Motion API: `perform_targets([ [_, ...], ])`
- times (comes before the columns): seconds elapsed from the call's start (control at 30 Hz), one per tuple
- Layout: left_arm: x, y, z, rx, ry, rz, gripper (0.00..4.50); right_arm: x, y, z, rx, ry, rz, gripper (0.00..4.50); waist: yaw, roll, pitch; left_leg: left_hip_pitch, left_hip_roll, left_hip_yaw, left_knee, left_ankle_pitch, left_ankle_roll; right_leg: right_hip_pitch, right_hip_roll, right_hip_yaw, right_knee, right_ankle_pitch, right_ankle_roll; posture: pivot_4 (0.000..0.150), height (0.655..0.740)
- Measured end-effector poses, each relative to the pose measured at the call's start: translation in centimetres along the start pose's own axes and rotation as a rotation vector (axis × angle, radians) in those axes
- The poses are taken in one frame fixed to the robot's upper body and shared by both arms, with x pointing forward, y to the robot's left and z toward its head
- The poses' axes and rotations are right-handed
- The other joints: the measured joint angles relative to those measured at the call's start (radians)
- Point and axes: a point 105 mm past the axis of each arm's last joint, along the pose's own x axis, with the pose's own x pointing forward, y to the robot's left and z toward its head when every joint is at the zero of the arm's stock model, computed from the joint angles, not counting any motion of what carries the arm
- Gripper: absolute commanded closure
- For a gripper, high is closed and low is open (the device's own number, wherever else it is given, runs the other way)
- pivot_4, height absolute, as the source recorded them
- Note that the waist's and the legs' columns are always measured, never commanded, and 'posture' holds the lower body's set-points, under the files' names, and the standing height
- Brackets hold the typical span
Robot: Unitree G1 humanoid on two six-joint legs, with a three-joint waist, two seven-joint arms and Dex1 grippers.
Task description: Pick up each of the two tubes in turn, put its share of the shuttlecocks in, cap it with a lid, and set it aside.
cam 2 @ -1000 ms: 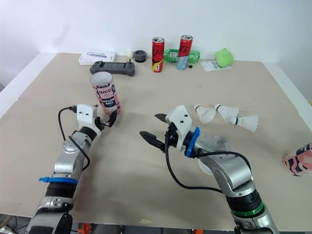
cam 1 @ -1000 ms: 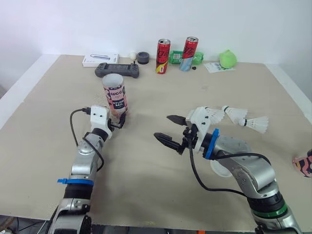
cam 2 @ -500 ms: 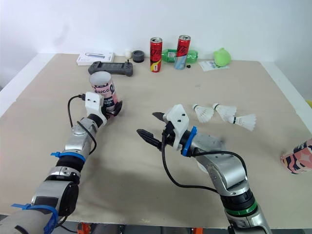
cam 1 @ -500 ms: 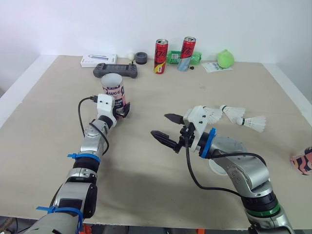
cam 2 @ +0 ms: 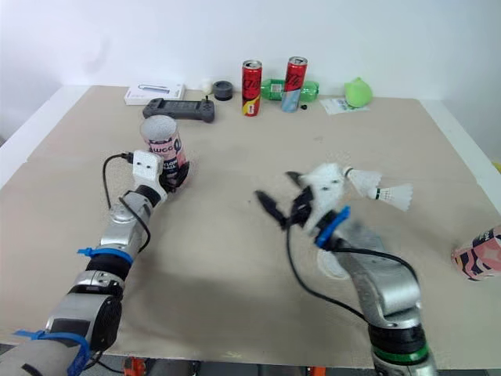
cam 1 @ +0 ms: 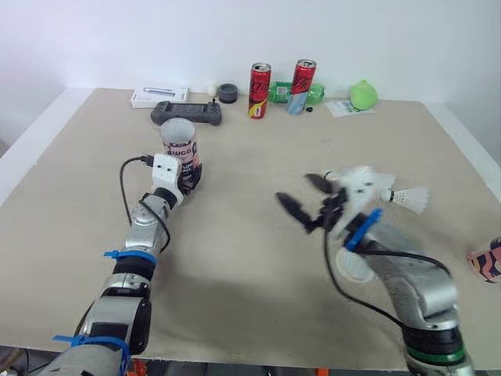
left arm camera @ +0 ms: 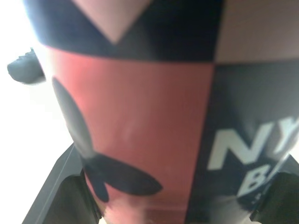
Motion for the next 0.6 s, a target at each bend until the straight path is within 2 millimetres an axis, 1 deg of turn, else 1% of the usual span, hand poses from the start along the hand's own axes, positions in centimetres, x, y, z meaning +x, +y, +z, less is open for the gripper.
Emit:
perform_targets([
  [0.07, -0.8, 0.3, 0.6, 0.136, -0.030, -0.014, 1.26, -1.5, -3.7, 0.0, -0.035, 0.031, -0.152, 0.00, 0.001, 0.000, 0.000, 0.000, 0.000, 0.000, 0.000, 0.000, 0.000, 0.000, 0.000, 0.000, 0.000, 0.000, 0.000, 0.150, 0.7400],
  [0.1, -1.0, 0.1, 1.1, 0.201, -0.058, -0.031, 1.26, -2.2, -5.4, -0.2, -0.041, 0.049, -0.217, 0.00, 0.001, 0.000, 0.000, 0.000, 0.000, 0.000, 0.000, 0.000, 0.000, 0.001, 0.000, 0.000, 0.000, 0.000, -0.001, 0.150, 0.7400],
  [0.13, -1.2, -0.2, 1.6, 0.246, -0.083, -0.049, 1.26, -2.9, -6.6, -0.5, -0.039, 0.066, -0.265, 0.00, 0.001, 0.000, 0.000, 0.001, 0.000, 0.000, 0.000, 0.000, 0.000, 0.001, 0.000, 0.000, 0.000, 0.001, -0.001, 0.150, 0.7400],
  [0.2, -1.3, -0.4, 2.3, 0.255, -0.116, -0.052, 1.26, -3.4, -7.8, -1.2, -0.031, 0.094, -0.297, 0.00, 0.001, 0.000, 0.000, 0.002, 0.000, 0.000, 0.000, 0.001, 0.001, 0.002, 0.000, 0.000, 0.000, 0.000, 0.000, 0.150, 0.7400],
  [0.27, -1.3, -0.9, 2.7, 0.216, -0.135, -0.065, 1.26, -3.3, -7.3, -1.3, -0.018, 0.092, -0.258, 0.00, -0.001, 0.001, 0.000, 0.002, 0.000, 0.001, 0.000, 0.002, 0.003, 0.001, 0.000, 0.000, 0.000, -0.001, 0.003, 0.150, 0.7400],
  [0.3, -1.3, -1.2, 2.8, 0.174, -0.141, -0.079, 1.26, -3.2, -6.9, -1.3, -0.008, 0.085, -0.230, 0.00, -0.003, 0.002, -0.001, 0.002, 0.000, 0.001, 0.000, 0.003, 0.003, 0.002, 0.000, 0.000, 0.000, -0.001, 0.003, 0.150, 0.7400],
  [0.33, -1.3, -1.8, 2.9, 0.098, -0.146, -0.098, 1.26, -2.8, -5.9, -1.0, 0.004, 0.074, -0.171, 0.00, -0.005, 0.002, -0.001, 0.003, 0.000, 0.001, 0.000, 0.003, 0.003, 0.001, 0.001, 0.000, 0.000, -0.001, 0.003, 0.150, 0.7400],
  [0.37, -1.5, -2.6, 2.9, 0.008, -0.143, -0.132, 1.26, -2.3, -4.2, -0.6, 0.014, 0.059, -0.084, 0.00, -0.007, 0.003, -0.001, 0.003, 0.001, 0.001, 0.000, 0.003, 0.003, 0.001, 0.001, 0.000, 0.001, -0.001, 0.003, 0.150, 0.7400],
  [0.43, -2.0, -4.1, 2.7, -0.139, -0.121, -0.216, 1.26, -1.6, -0.2, 0.1, 0.032, 0.038, 0.112, 0.00, -0.012, 0.003, -0.001, 0.003, 0.003, 0.001, 0.000, 0.003, 0.003, 0.001, 0.003, 0.000, 0.001, -0.001, 0.004, 0.150, 0.7400],
  [0.47, -2.6, -5.0, 2.5, -0.210, -0.103, -0.274, 1.26, -1.4, 2.3, 0.5, 0.041, 0.030, 0.228, 0.00, -0.014, 0.003, -0.001, 0.003, 0.004, 0.000, 0.000, 0.003, 0.003, 0.001, 0.004, 0.000, 0.001, -0.001, 0.004, 0.150, 0.7400],
  [0.5, -3.1, -5.8, 2.2, -0.263, -0.078, -0.322, 1.26, -1.4, 4.1, 0.6, 0.040, 0.034, 0.311, 0.00, -0.014, 0.003, -0.001, 0.002, 0.004, -0.001, 0.000, 0.003, 0.003, 0.001, 0.005, 0.000, 0.001, -0.001, 0.004, 0.150, 0.7400],
  [0.57, -4.5, -7.3, 1.5, -0.348, -0.018, -0.415, 1.26, -1.7, 6.5, 0.3, 0.008, 0.076, 0.435, 0.00, -0.014, 0.003, -0.001, 0.002, 0.004, 0.000, 0.000, 0.003, 0.003, 0.001, 0.004, -0.001, 0.001, -0.001, 0.003, 0.150, 0.7400],
  [0.6, -4.9, -7.6, 1.3, -0.359, 0.002, -0.434, 1.26, -1.7, 6.8, 0.2, -0.001, 0.089, 0.454, 0.00, -0.013, 0.003, -0.001, 0.002, 0.004, 0.000, 0.001, 0.003, 0.003, 0.002, 0.004, 0.000, 0.001, -0.001, 0.003, 0.150, 0.7400],
])
